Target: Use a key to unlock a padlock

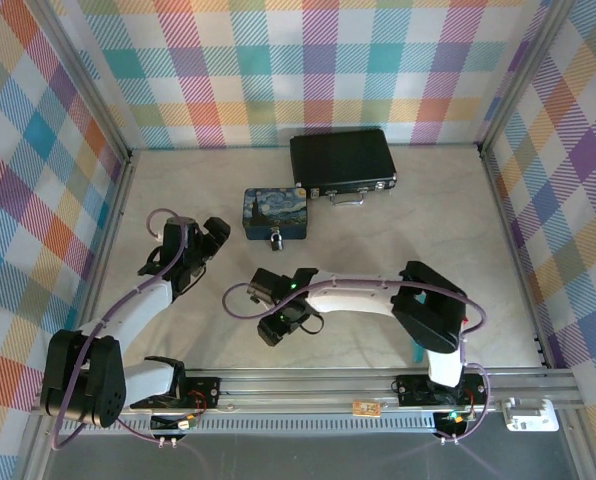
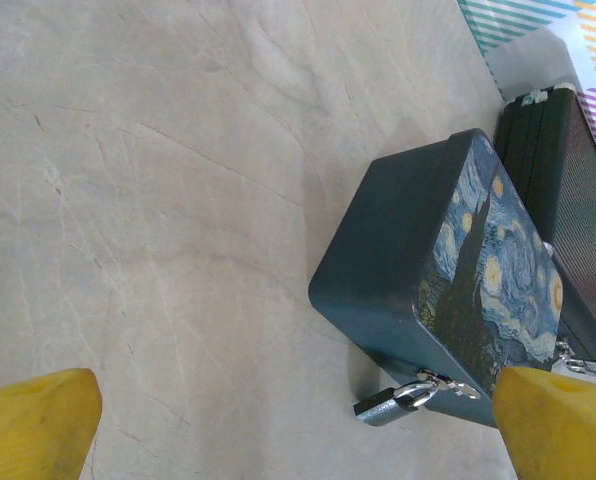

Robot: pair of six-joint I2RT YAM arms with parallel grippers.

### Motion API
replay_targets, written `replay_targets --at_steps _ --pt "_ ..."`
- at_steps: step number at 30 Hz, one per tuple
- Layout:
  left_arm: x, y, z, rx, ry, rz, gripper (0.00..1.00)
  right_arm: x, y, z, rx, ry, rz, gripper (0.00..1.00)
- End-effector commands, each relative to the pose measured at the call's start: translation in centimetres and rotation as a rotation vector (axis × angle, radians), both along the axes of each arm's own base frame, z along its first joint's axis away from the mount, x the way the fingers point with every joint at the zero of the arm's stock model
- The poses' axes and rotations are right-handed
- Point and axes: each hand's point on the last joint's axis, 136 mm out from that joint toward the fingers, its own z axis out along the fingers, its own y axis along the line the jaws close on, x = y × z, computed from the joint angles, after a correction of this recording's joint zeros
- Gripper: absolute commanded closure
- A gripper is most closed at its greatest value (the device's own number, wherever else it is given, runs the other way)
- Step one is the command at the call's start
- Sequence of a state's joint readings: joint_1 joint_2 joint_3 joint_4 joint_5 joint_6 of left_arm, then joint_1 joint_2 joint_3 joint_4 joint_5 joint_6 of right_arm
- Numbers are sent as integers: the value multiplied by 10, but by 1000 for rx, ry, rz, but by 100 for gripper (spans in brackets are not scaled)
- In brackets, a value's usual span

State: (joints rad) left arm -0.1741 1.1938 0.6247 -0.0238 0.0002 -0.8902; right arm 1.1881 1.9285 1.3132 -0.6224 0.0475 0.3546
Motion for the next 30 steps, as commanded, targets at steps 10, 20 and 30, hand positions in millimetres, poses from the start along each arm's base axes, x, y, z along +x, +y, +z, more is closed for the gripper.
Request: replay_targets --at_steps 10,20,30 --pt "-14 19 8 51 -19 57 0 9 -16 -17 -123 -50 7 57" --pt "-7 4 19 -9 -53 6 0 10 -59 -35 -230 -99 -26 73" --pt "-5 -33 48 -40 -126 -115 0 54 -58 6 74 -66 -104 100"
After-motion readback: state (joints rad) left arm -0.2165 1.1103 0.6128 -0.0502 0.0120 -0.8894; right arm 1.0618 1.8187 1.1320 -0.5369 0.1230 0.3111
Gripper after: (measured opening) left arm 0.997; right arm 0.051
